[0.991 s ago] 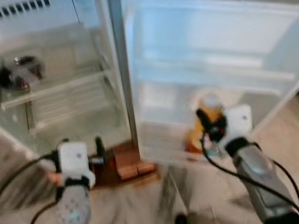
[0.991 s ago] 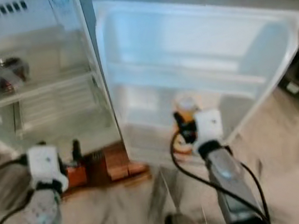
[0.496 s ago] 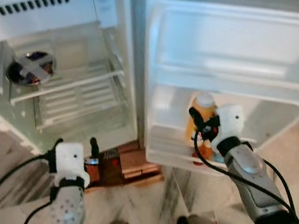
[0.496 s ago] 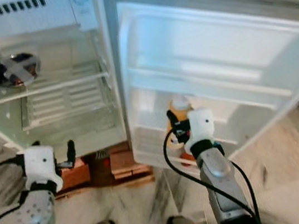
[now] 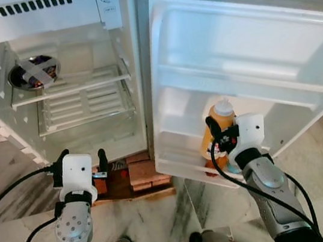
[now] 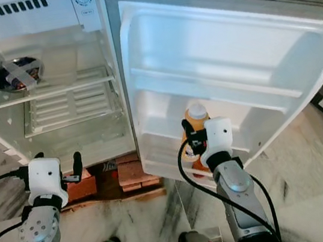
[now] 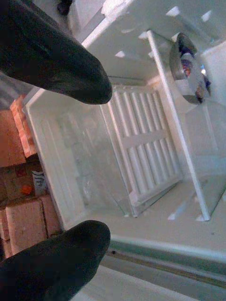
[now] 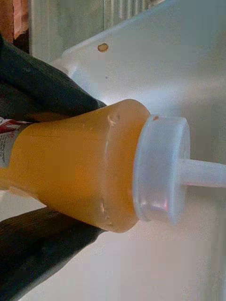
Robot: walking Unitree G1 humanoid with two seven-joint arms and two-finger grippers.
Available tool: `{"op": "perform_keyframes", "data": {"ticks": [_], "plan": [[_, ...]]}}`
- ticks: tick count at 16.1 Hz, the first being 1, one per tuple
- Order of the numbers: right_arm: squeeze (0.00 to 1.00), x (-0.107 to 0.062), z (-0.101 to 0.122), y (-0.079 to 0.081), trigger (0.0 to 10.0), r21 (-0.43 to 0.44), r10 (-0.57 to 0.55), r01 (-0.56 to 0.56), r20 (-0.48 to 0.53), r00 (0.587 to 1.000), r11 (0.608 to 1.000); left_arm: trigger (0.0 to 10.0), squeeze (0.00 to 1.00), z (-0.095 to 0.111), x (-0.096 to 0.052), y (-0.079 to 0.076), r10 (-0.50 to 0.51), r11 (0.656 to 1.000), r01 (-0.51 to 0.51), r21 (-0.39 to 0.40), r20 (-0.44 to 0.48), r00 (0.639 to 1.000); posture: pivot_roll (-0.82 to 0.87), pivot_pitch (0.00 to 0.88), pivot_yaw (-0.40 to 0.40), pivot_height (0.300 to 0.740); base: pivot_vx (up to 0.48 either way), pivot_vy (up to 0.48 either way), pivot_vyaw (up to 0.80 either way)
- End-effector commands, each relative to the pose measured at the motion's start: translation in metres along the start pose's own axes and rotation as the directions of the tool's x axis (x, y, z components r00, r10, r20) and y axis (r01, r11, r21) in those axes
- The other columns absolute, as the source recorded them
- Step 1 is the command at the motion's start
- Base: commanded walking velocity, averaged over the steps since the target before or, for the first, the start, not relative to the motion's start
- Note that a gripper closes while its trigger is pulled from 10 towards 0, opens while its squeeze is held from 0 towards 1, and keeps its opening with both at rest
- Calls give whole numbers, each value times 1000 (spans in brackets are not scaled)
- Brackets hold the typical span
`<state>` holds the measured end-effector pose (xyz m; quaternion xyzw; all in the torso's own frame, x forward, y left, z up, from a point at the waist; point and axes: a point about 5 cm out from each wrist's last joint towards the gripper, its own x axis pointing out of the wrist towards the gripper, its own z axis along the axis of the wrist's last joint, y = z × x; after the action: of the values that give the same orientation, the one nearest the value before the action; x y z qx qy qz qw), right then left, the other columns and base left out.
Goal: Restocking fridge
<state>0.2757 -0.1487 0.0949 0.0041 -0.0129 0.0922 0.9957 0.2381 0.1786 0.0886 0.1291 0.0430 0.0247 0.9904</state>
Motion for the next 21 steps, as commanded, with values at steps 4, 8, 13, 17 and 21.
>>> {"op": "perform_keyframes", "data": {"ticks": [4,8,13,17,21], "plan": [[0,0,-1,-3,10000,7,-13,13,2,1000,1000,10000,0,-2,-1,-2,-1,1000,1,11,-8,1000,131,181,-63,642,0,0,0],[0,1,-1,-1,10000,9,-9,9,5,1000,1000,10000,0,-2,0,-2,3,1000,-3,16,-7,1000,131,181,-62,592,0,0,0],[0,3,1,0,10000,9,-2,2,18,1000,1000,10000,0,0,1,-1,33,998,-34,46,12,999,135,183,-62,582,0,0,0],[0,4,1,1,10000,6,5,-6,22,1000,1000,10000,0,-2,1,2,53,997,-53,48,1,999,135,183,-62,582,0,0,0],[0,7,3,1,10000,1,7,-7,29,1000,1000,10000,0,-3,1,3,47,998,-47,33,-8,999,134,181,-65,582,0,0,0]]}}
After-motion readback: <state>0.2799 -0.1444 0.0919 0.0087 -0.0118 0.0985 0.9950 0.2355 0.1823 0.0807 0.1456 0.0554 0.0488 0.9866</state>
